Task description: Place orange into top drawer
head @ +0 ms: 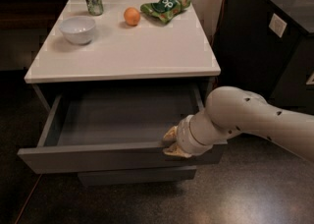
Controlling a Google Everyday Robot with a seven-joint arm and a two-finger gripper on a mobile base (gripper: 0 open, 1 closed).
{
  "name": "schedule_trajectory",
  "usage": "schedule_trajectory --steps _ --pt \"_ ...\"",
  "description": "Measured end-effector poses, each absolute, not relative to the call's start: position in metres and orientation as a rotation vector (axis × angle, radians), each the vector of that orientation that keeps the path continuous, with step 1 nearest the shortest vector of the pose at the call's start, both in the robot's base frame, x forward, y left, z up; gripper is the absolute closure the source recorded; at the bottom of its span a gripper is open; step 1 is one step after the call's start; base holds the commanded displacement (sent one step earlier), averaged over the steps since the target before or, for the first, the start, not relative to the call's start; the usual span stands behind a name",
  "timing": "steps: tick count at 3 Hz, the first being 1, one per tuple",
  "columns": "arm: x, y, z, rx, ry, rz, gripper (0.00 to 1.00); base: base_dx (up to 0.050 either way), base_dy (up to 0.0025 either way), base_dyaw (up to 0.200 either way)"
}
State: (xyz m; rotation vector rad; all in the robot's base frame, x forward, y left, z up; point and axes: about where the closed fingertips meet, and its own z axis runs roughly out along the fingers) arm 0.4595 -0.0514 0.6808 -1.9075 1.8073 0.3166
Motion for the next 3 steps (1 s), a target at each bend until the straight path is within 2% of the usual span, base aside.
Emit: schedule_trajectory --steps 3 --pt "0.414 -0.045 0.682 -1.916 1.781 0.355 0.98 0.000 0.00000 0.000"
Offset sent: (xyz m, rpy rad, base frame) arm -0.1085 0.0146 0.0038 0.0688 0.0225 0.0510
